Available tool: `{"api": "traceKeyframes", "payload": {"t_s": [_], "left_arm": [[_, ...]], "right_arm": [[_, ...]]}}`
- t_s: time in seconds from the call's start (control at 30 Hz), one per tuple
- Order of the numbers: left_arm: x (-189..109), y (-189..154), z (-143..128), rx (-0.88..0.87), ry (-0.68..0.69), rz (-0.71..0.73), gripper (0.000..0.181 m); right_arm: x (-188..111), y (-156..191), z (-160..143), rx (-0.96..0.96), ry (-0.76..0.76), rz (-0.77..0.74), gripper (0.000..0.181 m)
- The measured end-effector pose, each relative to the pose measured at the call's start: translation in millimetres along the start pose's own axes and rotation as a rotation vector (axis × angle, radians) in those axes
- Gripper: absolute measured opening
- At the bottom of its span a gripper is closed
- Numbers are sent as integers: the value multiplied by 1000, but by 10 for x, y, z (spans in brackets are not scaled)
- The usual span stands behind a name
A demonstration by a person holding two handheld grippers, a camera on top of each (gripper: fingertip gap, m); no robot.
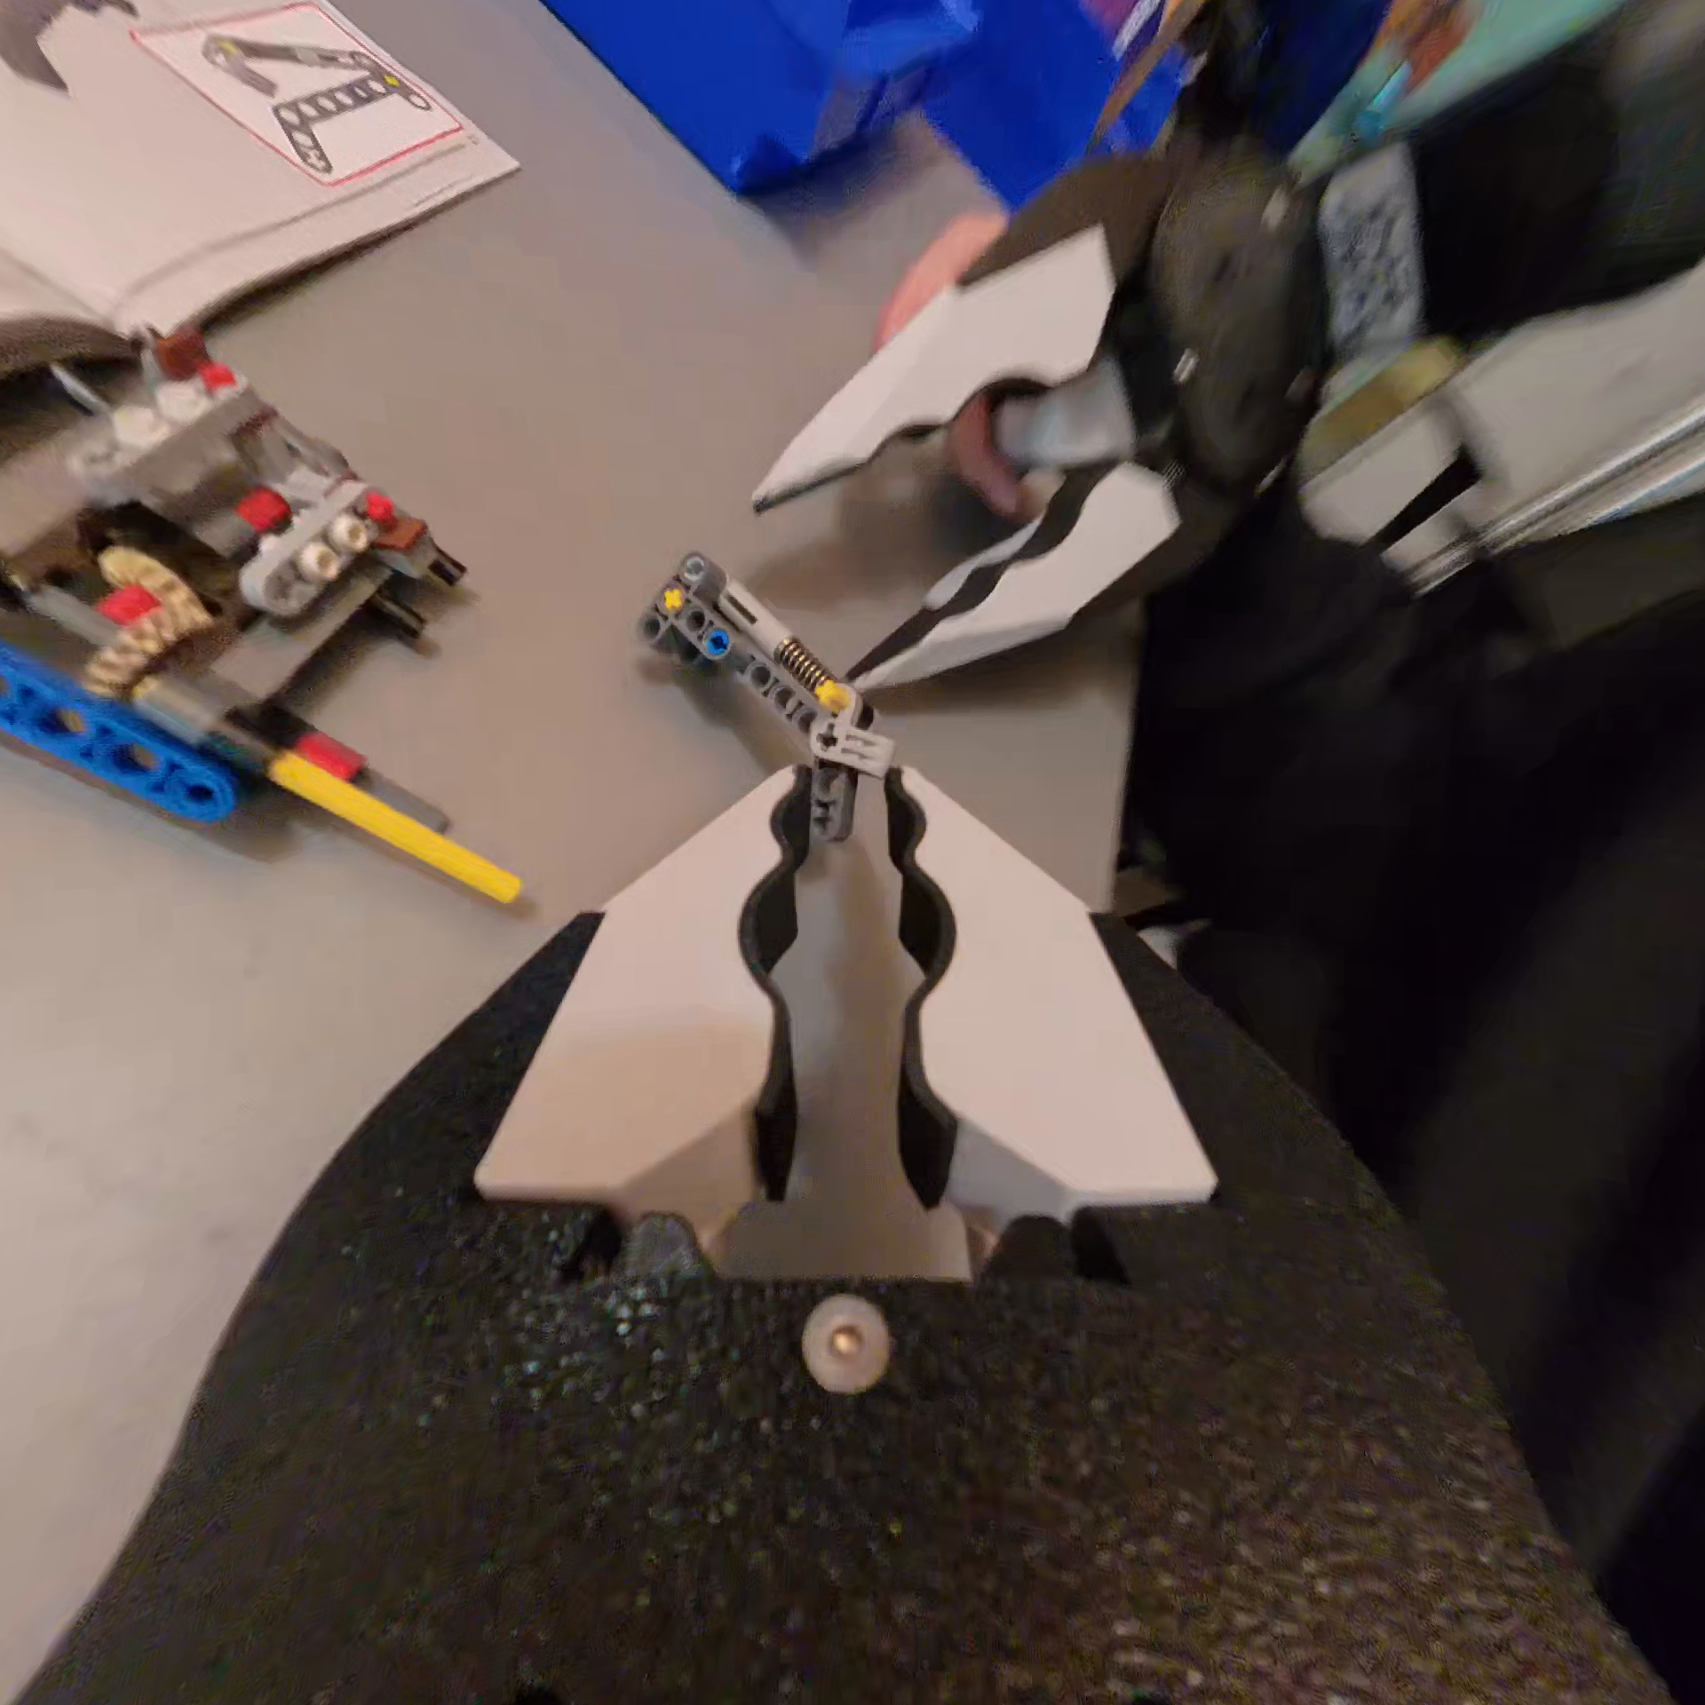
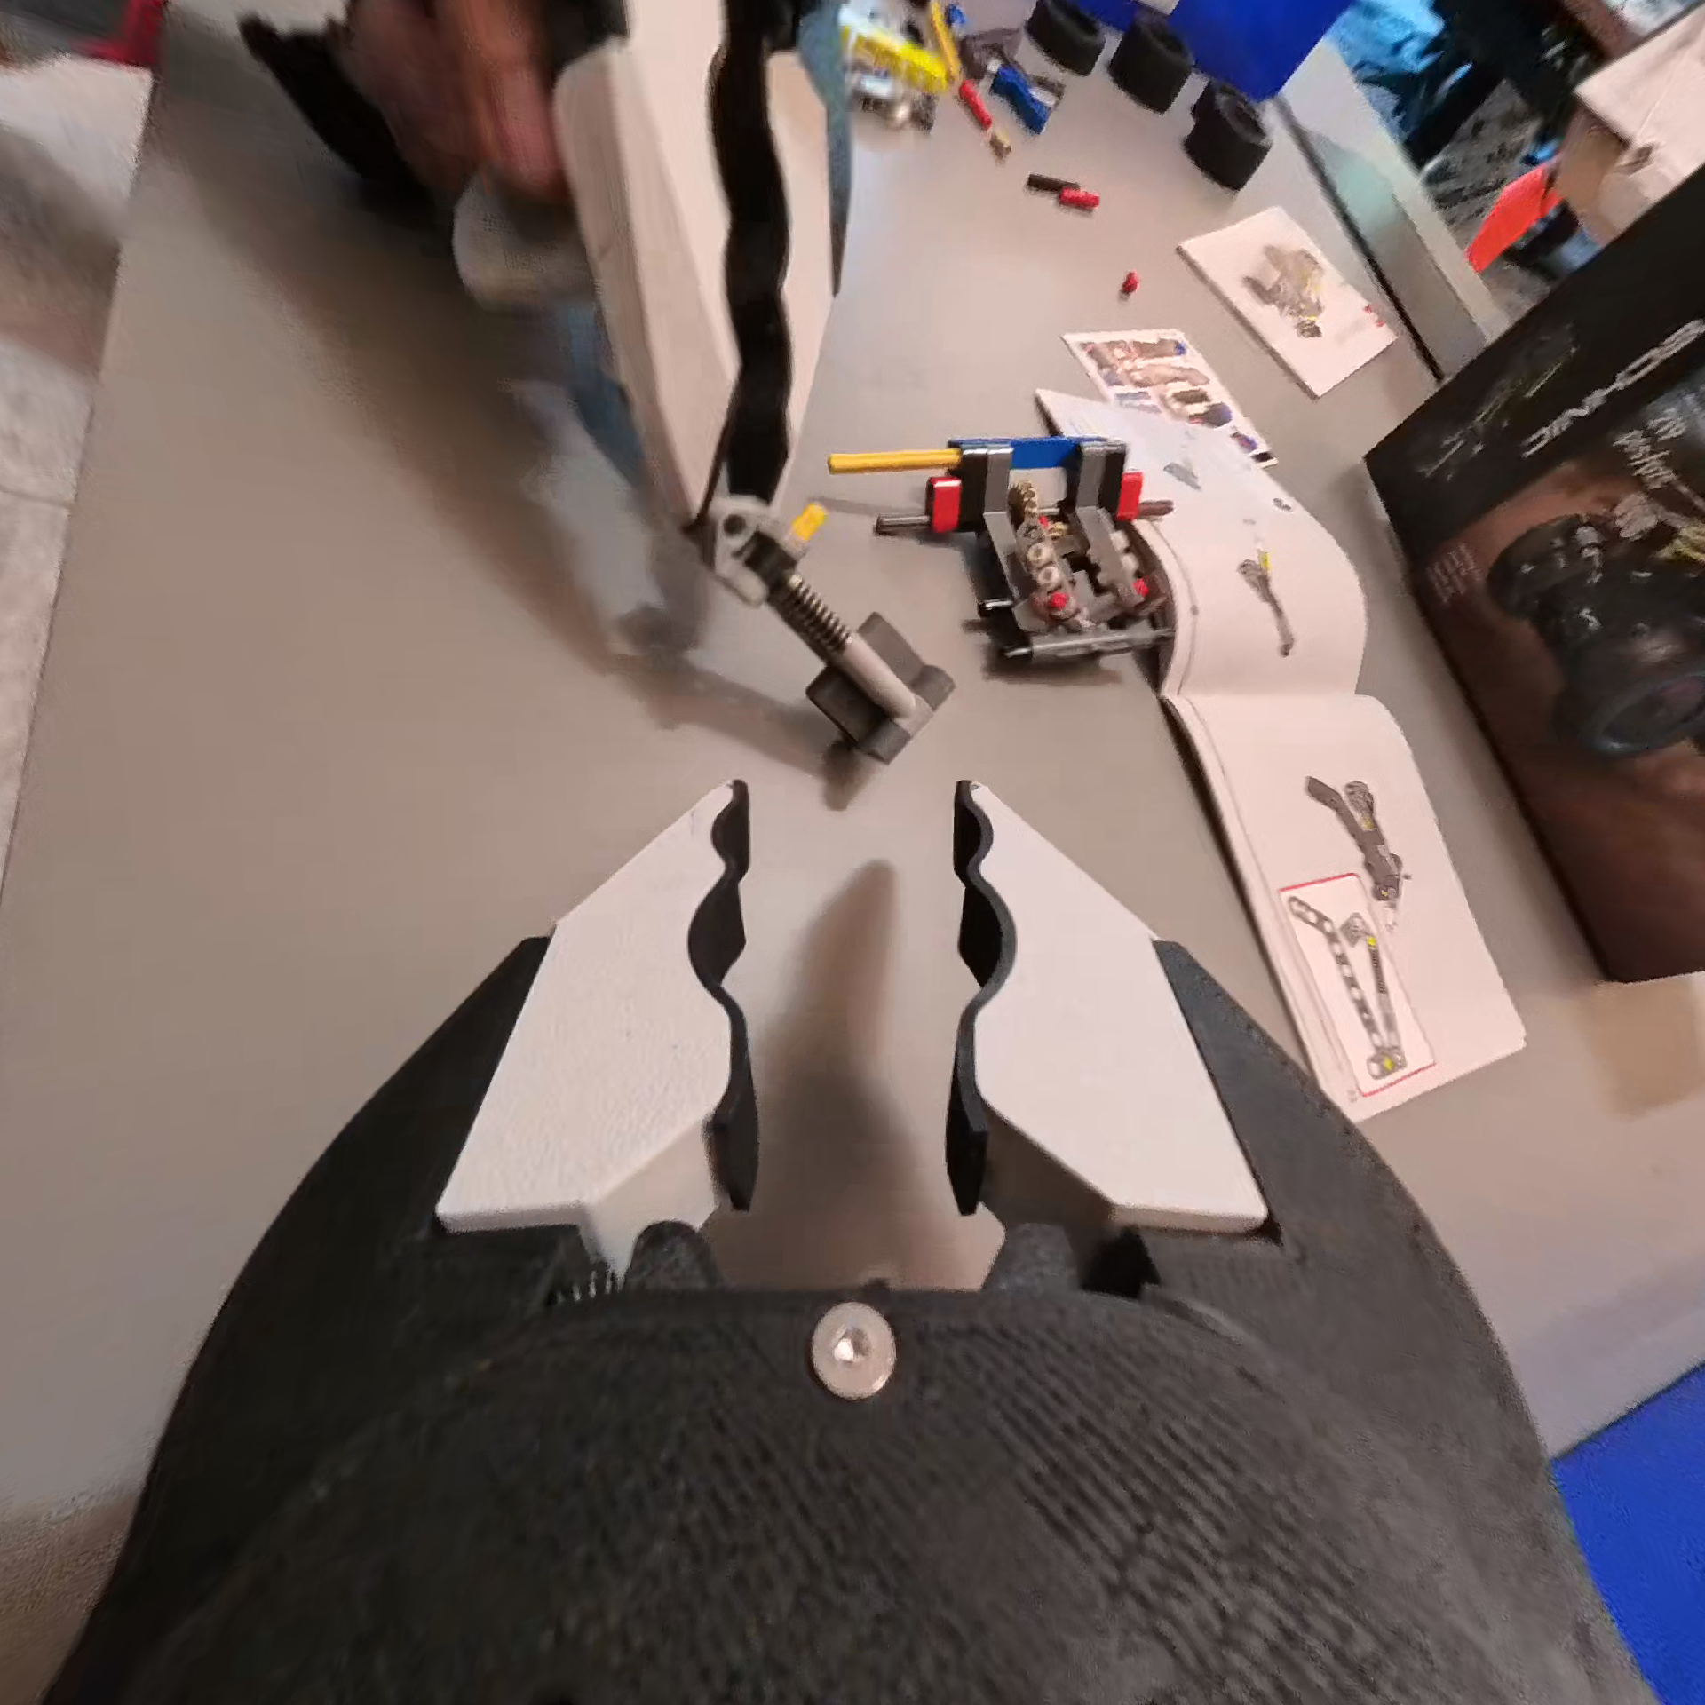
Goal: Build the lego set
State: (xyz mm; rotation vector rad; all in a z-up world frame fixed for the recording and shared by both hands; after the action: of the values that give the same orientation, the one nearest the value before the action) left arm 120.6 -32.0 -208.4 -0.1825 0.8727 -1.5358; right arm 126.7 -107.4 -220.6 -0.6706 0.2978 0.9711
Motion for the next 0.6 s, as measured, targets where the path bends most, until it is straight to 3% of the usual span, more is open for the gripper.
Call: {"api": "traceKeyframes", "payload": {"t_s": [0.13,0.27,0.47,0.6], "left_arm": [[-51,-24,58,-151,-92,-106,13],[-65,6,41,-198,-100,-108,13],[-118,123,-19,-178,-66,-5,18],[-172,204,-66,-22,6,138,22]], "right_arm": [[75,71,64,-45,-9,22,43],[148,112,135,-84,-22,21,41],[197,82,157,-113,-24,-20,25],[187,110,168,-118,-33,-3,22]]}}
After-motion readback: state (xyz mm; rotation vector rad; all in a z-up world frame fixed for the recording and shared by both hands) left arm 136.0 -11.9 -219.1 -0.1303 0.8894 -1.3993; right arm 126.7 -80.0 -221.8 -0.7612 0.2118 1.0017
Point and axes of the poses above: each gripper's, where its closed fingertips meet, x out along the fingers, z out of its top, y = z × x across the jaws, the point moved 2 cm from there along -x, back along the fingers, and after that the axes turned 3 degrees about -z, right-handed, at the moved point
